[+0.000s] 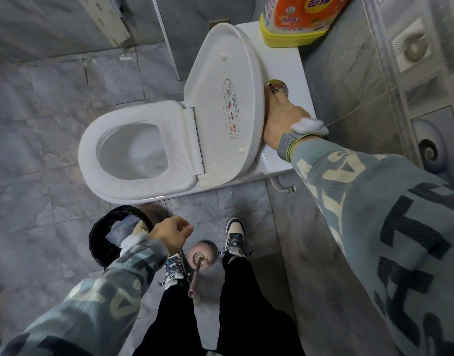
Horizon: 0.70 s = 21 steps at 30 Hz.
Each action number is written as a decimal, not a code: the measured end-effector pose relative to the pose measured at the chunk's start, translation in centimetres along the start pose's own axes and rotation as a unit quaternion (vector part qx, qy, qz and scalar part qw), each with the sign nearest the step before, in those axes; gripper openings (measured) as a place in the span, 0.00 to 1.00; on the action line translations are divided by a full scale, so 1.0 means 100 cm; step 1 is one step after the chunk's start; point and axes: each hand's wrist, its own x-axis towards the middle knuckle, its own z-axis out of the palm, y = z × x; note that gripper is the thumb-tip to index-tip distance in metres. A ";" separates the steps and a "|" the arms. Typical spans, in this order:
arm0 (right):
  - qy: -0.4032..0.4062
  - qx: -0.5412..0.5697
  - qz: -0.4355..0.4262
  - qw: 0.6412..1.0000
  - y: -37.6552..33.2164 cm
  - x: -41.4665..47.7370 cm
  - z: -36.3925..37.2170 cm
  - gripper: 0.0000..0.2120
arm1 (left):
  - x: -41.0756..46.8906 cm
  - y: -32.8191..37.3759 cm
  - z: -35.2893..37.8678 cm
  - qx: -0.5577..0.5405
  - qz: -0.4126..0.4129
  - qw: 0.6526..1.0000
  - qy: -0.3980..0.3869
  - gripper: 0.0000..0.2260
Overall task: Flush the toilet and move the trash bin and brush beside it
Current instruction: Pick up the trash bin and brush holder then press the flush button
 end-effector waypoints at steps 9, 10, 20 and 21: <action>0.005 0.008 0.002 1.000 0.001 0.002 0.004 0.26 | -0.005 0.005 0.000 0.011 0.006 1.000 -0.003 0.16; 0.008 0.005 0.000 1.000 0.001 0.003 0.004 0.26 | -0.004 0.005 0.000 0.006 0.004 1.000 -0.004 0.16; 0.013 0.005 -0.009 1.000 0.000 0.006 0.007 0.26 | -0.005 0.004 0.002 -0.009 -0.002 1.000 -0.010 0.16; 0.014 0.007 -0.013 1.000 0.000 0.007 0.009 0.26 | -0.005 0.004 0.002 -0.010 -0.003 1.000 -0.010 0.16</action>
